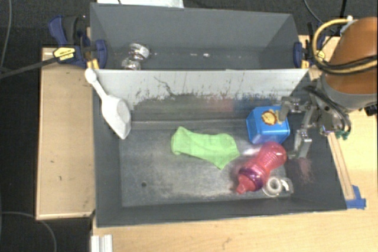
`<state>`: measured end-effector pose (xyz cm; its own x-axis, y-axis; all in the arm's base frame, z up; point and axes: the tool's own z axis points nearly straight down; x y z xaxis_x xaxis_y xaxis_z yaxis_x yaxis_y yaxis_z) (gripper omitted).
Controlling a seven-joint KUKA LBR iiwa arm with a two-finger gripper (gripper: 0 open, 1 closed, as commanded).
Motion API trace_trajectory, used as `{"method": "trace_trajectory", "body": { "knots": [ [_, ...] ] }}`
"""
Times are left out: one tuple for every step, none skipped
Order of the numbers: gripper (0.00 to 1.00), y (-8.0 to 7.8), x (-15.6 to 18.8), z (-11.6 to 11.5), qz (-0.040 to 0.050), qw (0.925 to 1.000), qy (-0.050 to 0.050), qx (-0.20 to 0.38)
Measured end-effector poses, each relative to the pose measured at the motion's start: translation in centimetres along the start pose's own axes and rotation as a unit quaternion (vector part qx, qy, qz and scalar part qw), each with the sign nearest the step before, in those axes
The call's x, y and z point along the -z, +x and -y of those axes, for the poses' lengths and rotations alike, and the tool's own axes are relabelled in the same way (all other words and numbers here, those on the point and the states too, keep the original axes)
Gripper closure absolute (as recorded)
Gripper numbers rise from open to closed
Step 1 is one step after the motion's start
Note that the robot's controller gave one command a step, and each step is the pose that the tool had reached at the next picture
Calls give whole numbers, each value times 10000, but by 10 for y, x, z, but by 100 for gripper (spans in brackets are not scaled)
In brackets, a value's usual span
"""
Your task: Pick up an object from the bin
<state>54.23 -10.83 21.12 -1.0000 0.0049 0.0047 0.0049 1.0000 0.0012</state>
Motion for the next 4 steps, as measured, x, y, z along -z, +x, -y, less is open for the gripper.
{"method": "trace_trajectory", "body": {
  "knots": [
    [0,-2,5,0,42,10000,8,18],
    [0,25,-59,-17,59,9995,11,316],
    [0,51,-71,-26,7,9962,0,876],
    [0,46,-57,-35,45,9996,6,269]
  ]
}}
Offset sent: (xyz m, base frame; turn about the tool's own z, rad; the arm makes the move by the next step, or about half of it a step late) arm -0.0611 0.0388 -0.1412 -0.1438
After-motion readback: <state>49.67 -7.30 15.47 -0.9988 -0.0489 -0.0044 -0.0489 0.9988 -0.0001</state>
